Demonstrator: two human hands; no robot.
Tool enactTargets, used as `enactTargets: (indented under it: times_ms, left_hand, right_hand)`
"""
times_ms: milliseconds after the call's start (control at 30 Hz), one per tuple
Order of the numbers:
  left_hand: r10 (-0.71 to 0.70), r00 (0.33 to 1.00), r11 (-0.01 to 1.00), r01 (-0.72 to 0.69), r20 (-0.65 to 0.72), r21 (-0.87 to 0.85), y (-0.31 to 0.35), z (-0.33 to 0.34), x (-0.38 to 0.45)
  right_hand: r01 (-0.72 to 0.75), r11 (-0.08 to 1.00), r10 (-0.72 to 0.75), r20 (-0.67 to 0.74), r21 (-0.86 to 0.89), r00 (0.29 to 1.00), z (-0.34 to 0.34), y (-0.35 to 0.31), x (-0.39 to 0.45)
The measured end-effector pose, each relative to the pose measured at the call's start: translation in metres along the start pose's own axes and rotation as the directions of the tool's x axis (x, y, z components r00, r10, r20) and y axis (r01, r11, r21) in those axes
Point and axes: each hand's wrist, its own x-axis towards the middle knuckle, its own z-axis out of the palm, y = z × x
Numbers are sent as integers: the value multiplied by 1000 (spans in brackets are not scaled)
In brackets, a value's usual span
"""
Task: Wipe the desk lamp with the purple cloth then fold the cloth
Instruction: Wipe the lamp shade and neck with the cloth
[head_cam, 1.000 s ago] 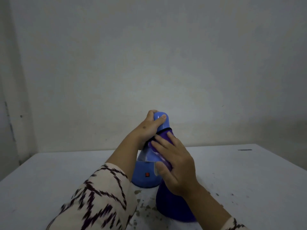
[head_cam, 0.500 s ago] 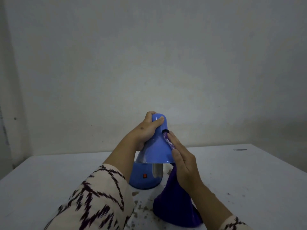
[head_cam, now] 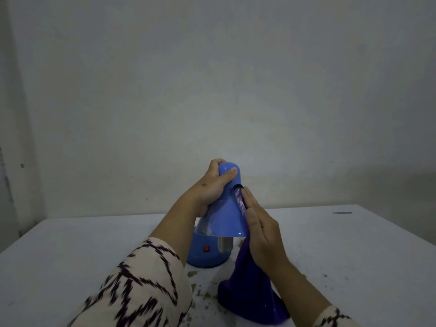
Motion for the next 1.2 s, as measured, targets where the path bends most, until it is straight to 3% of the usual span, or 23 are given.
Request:
enactTargets:
  times_ms: [100,200,333,433,533,600,733,933,1067,1200]
  left_hand:
    - [2,1000,1000,-2,-4,-6,0,-2,1]
    - [0,1000,1000,1,13,-25,2,-4,-2]
    - [6,999,1000,-5,32,-29,3,-6,-3]
    - [8,1000,1000,-8,23,-17,4,-2,-1]
    - [7,1000,1000,-7,1,3,3,3,1]
    - [5,1000,1000,-5,-10,9,2,3,4]
    - [0,1000,1000,0,13,-16,3,-2,1]
    - [22,999,1000,-22,28,-18,2,-5,-4]
    - [33,999,999,-33,25,0,2,-1,-4]
    - [39,999,999,-39,13,-12,0,1,-4]
  right_hand:
    - [115,978,-107,55,-175,993,2,-7,-3]
    - [345,842,-320,131,-414,938,9,-11,-8]
    - [500,712,-461,208,-492,862,4,-9,-4]
    - [438,795,-407,167,-419,898,-1,-3,2]
    - [180,965,-177,34,-191,984,-2,0,6]
    - [68,993,-68,12,-94,998,-2,0,6]
    - [197,940,-180,84,-279,980,3,-5,-1]
    - [482,738,-464,164,-472,871,11,-6,-11]
    - [462,772,-454,130,-438,882,5,2,-8]
    - [314,880,-320,43,-357,946,6,6,-5]
